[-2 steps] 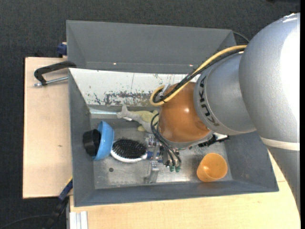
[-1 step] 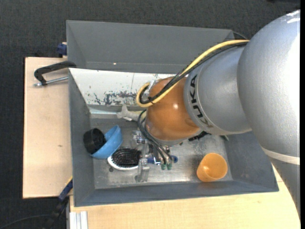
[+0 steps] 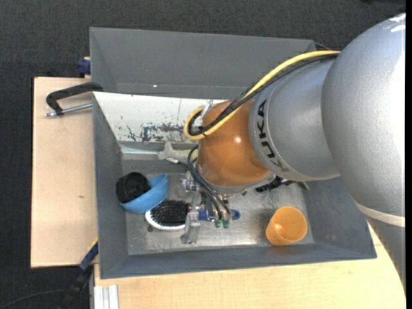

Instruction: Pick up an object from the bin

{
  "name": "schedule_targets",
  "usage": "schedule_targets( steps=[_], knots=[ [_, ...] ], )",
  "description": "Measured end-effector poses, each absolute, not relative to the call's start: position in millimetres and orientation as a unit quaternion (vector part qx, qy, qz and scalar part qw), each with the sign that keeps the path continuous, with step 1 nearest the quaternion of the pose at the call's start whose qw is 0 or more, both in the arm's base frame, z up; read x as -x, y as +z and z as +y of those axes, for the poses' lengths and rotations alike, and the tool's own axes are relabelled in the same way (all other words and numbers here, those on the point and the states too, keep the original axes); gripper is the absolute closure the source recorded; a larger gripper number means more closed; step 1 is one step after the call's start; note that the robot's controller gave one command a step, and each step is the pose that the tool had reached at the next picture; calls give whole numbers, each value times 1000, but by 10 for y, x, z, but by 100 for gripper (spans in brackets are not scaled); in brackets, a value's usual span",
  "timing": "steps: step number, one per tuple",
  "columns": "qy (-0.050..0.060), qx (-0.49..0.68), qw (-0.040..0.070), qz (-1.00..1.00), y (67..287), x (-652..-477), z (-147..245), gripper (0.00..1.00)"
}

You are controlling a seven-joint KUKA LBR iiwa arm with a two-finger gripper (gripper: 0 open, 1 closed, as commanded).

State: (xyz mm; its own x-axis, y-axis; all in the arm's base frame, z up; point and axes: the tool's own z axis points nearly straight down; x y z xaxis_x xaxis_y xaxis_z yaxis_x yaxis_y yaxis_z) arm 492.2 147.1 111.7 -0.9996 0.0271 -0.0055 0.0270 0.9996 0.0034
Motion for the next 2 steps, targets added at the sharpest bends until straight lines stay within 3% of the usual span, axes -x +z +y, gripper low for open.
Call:
schedule_targets(
  steps=[1, 2],
  knots=[
    [0, -69, -2, 998, 689, -4905, 1454, 0],
    [1, -69, -1, 998, 693, -4908, 1461, 0]
  ],
)
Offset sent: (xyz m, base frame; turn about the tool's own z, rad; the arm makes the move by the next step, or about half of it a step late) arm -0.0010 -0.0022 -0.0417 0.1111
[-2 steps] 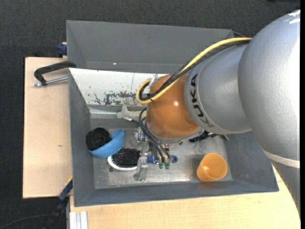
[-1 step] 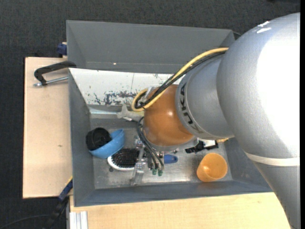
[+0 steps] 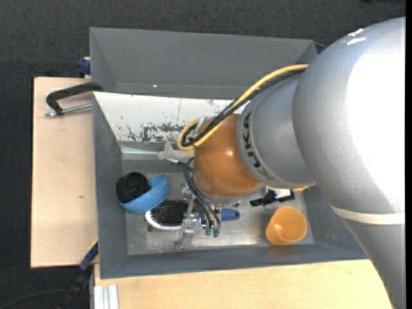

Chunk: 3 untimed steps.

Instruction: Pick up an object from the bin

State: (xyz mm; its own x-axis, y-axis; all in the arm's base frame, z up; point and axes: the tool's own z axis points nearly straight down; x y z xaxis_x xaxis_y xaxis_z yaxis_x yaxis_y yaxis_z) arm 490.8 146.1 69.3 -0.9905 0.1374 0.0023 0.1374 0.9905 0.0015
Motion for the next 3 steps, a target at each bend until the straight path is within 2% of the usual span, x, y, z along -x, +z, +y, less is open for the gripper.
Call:
schedule_targets(
  steps=[1, 2, 3],
  knots=[
    [-1, 69, 1, -998, 688, -4904, 1460, 100],
    [-2, 69, -2, -998, 971, -4914, 1466, 100],
    [-2, 68, -3, -998, 1409, -4926, 1474, 100]
  ],
)
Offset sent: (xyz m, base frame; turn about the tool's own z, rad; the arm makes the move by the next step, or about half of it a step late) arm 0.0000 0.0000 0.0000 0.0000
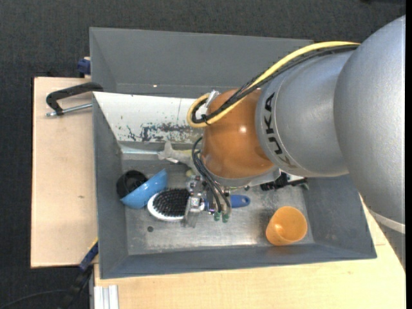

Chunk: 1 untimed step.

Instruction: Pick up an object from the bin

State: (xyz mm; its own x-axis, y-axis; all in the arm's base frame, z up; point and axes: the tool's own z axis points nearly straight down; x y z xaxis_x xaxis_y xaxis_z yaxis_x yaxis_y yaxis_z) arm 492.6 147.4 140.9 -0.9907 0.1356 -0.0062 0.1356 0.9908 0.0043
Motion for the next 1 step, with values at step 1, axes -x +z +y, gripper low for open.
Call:
schedule_targets(
  steps=[1],
  knots=[
    [1, -67, 1, 998, 1433, -4931, 1480, 100]
  ],
)
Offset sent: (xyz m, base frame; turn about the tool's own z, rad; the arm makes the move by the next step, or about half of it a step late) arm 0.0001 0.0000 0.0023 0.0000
